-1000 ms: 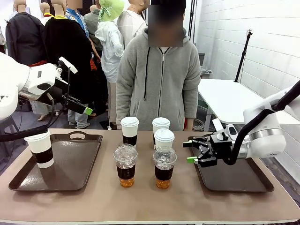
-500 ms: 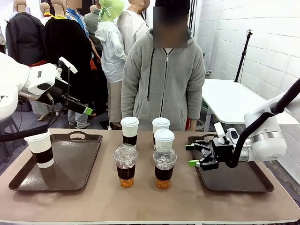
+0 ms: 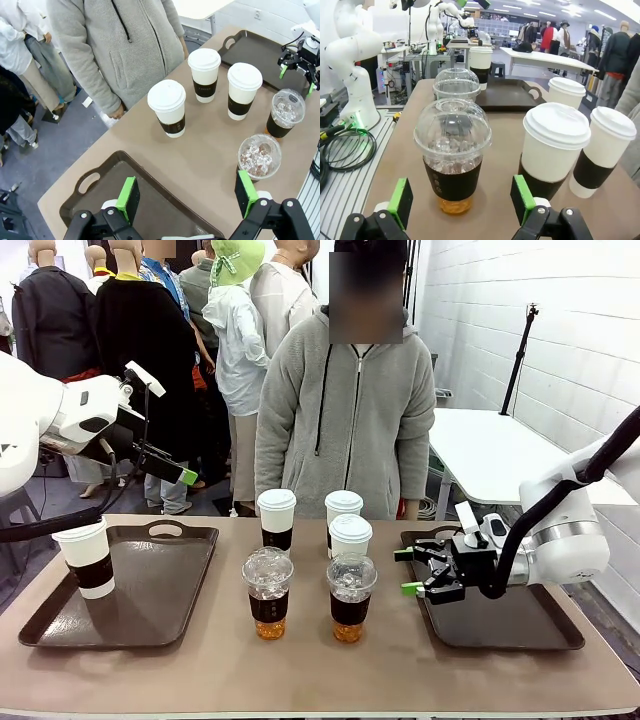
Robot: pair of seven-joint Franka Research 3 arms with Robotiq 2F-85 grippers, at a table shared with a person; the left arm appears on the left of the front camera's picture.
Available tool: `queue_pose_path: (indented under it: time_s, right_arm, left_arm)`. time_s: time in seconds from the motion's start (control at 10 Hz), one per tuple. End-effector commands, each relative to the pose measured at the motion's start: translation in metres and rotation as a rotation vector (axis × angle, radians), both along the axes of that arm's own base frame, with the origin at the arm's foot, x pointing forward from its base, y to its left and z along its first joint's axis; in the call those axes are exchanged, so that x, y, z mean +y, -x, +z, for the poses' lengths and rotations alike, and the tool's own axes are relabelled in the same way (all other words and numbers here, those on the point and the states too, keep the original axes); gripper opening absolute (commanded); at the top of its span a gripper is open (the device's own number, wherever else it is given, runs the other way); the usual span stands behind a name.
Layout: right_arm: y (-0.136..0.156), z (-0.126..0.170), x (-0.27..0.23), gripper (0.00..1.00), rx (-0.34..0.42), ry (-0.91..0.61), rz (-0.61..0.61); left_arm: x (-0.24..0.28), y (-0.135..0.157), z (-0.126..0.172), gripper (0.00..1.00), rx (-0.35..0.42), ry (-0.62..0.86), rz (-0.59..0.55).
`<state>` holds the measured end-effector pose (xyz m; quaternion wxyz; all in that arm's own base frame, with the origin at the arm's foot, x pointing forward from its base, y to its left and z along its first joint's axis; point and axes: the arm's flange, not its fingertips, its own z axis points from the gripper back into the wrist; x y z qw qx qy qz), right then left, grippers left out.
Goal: Distribute the coffee onto the tray.
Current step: Pick up one iced Americano and place it on the right Handle tray.
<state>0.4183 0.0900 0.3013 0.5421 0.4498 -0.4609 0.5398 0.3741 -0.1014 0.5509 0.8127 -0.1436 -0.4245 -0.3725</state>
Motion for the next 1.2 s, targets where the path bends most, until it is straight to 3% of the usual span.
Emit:
queue_pose_path:
  time_s: [0.0,1.1]
  right_arm:
    - [-0.004,-0.014,0.008,1.00,-0.009,-0.022,-0.005]
    - [-0.014,-0.056,0.040,1.00,0.019,-0.056,0.015]
  left_arm:
    - [0.001,-0.001,0.000,1.00,0.002,0.000,0.005]
    - [0.001,-0.001,0.000,1.00,0.002,0.000,0.005]
